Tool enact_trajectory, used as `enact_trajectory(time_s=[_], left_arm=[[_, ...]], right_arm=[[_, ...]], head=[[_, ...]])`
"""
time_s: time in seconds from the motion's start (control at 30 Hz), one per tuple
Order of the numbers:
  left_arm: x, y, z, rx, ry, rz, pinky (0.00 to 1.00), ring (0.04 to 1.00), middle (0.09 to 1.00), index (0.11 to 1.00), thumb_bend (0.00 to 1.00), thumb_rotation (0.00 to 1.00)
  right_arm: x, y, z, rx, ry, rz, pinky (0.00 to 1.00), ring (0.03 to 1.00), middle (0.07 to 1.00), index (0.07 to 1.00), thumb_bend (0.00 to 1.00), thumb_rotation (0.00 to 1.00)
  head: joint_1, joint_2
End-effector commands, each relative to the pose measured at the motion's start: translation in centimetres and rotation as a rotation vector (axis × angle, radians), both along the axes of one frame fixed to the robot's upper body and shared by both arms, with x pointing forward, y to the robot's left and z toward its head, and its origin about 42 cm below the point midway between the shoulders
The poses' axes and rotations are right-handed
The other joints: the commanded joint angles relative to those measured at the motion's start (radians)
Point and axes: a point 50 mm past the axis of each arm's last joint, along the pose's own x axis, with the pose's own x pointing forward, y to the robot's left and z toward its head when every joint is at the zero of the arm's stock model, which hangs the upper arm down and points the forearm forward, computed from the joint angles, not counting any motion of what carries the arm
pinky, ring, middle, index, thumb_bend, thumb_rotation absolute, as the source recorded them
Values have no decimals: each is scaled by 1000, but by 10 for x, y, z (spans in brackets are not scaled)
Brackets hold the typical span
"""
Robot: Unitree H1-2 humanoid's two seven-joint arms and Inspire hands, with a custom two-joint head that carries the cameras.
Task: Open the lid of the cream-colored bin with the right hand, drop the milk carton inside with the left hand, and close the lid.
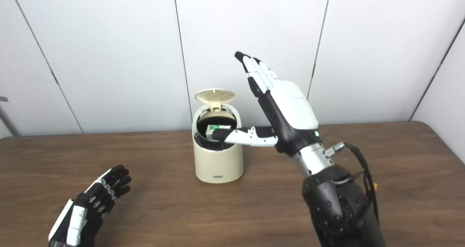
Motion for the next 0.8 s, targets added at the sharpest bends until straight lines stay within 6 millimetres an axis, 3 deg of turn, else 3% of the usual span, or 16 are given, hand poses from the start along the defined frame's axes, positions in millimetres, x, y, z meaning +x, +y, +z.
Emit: enact_trajectory(time_s=[0.0,0.2,0.4,0.47,0.6,0.63,0.77], left_arm=[[-3,2,4,11,-27,0,909,898,906,926,791,913],[-21,1,-11,-16,17,1,841,869,880,904,807,886],[-36,1,-26,-10,48,-1,908,905,904,930,777,905],[-38,0,-29,-21,47,0,907,909,908,937,762,910],[-39,-2,-31,-20,43,18,892,906,910,937,751,915],[-39,-3,-31,-14,48,27,928,920,915,935,764,921],[-38,-5,-30,-5,52,45,950,928,915,928,769,928]], right_arm=[[8,0,28,-22,-51,-14,979,1000,960,944,877,879],[37,5,45,-89,4,-16,958,1000,957,941,927,913],[65,14,55,-145,49,-19,966,1000,951,953,918,915],[70,18,58,-166,77,-18,987,1000,954,952,873,908],[81,24,57,-194,123,-22,956,954,911,900,847,864],[83,25,55,-202,140,-26,960,948,909,889,859,855],[88,27,46,-247,225,-48,954,953,926,899,858,874]], head=[[-1,-1],[1,0],[3,1],[2,2],[2,4],[2,4],[4,2]])
